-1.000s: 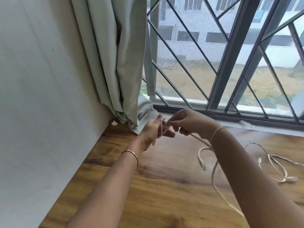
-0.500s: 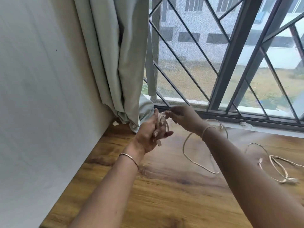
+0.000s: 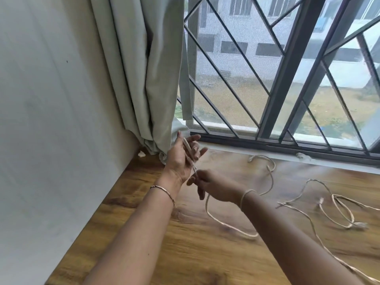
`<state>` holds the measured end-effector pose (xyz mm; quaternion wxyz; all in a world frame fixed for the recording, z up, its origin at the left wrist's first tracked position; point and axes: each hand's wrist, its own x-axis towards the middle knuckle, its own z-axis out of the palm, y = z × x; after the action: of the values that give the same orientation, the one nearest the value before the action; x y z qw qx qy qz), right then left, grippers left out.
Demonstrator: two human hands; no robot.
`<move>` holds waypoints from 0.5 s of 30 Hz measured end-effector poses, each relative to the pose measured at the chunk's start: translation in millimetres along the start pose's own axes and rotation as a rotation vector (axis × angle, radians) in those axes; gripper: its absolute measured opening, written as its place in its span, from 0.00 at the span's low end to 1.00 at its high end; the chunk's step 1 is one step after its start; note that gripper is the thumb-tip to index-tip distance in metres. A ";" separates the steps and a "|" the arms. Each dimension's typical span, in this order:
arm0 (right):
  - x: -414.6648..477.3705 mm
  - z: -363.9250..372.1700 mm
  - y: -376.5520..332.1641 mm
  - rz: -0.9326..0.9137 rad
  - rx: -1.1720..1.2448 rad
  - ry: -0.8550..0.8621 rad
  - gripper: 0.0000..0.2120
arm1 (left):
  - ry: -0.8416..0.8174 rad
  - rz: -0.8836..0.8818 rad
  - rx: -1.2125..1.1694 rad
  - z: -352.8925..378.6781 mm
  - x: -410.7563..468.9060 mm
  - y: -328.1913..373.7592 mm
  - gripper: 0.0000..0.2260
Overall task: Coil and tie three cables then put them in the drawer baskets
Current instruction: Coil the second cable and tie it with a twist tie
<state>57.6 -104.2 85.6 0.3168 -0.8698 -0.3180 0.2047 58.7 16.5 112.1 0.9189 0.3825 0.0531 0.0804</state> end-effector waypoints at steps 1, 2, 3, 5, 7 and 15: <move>-1.3 -1.4 -2.0 -0.002 -0.028 -0.029 0.10 | 0.009 0.006 0.028 -2.9 -0.2 -0.8 0.24; -2.4 -4.1 -4.2 -0.006 -0.060 -0.043 0.10 | 0.021 0.015 0.085 -6.6 0.2 -2.1 0.24; -3.7 -7.5 -6.1 -0.013 -0.096 -0.044 0.11 | 0.025 0.016 0.157 -9.6 -0.9 -2.5 0.24; -4.4 -16.1 -8.1 -0.048 -0.153 -0.015 0.10 | 0.017 0.008 0.292 -15.2 -3.7 -2.8 0.24; -4.3 -26.2 -11.2 -0.107 -0.208 0.043 0.08 | 0.010 -0.017 0.377 -20.3 -4.4 -2.4 0.24; 4.6 -57.9 -15.3 -0.199 -0.286 0.265 0.06 | -0.089 -0.239 0.585 -22.6 -11.8 -3.2 0.19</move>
<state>86.6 -116.4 136.7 0.2481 -0.8894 -0.3838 0.0089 43.9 27.8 94.4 0.7743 0.6247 0.0784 -0.0636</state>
